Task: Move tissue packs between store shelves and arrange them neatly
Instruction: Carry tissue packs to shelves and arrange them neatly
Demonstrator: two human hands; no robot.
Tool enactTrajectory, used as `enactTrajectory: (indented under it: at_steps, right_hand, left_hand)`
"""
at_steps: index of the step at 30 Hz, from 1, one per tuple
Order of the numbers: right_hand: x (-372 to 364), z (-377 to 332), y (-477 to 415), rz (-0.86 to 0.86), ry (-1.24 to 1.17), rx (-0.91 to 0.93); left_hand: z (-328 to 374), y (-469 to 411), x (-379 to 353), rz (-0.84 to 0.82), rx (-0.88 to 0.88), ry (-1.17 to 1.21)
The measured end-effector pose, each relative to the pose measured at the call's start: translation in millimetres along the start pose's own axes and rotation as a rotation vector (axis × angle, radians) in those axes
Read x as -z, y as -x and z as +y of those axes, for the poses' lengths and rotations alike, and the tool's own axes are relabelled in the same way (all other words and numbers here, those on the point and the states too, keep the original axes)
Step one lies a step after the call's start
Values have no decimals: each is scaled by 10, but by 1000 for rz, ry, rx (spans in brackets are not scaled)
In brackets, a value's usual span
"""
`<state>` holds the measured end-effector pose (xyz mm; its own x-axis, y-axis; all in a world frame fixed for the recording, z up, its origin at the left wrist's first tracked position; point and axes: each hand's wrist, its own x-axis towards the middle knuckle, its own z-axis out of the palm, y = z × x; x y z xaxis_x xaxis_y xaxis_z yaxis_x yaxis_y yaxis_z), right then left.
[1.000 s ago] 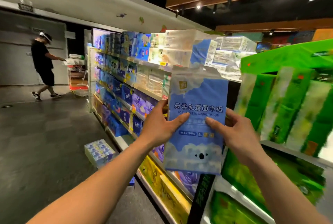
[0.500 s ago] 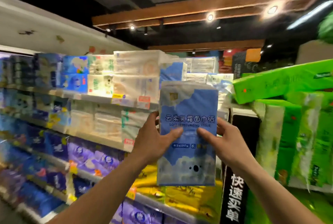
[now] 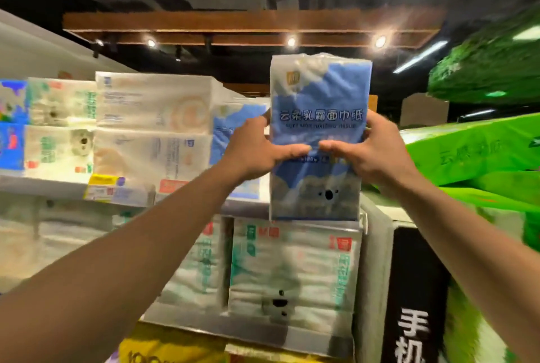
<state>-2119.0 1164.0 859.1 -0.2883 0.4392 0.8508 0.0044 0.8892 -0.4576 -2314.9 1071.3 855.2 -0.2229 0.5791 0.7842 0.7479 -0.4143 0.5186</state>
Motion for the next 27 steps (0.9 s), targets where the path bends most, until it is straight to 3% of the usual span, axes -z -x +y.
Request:
enactTrajectory:
  at_steps: [5,12,16,19,22,27]
  right_hand:
    - [-167,339,-528,82,41,38]
    - [-602,888,-759,101,84,-35]
    - [-888,1267,-657,92,44,-156]
    - [-1053,1425,-630,84,-1,-201]
    - [-1173,1483,-669,47,-5,-264]
    - [-1341,1534,-720,107,28,-279]
  left_hand:
    - [-267,-602,-84,48,-27,-88]
    - [-796,-971,-227,-9,50,-198]
    - [-1056,-981,-275,-96,91,-441]
    - [-1250,-959,-281,54,-92,-625]
    - [-1455,-955,-181,229,-332,-569]
    - [-1932,-889,-62,134,-436,-372]
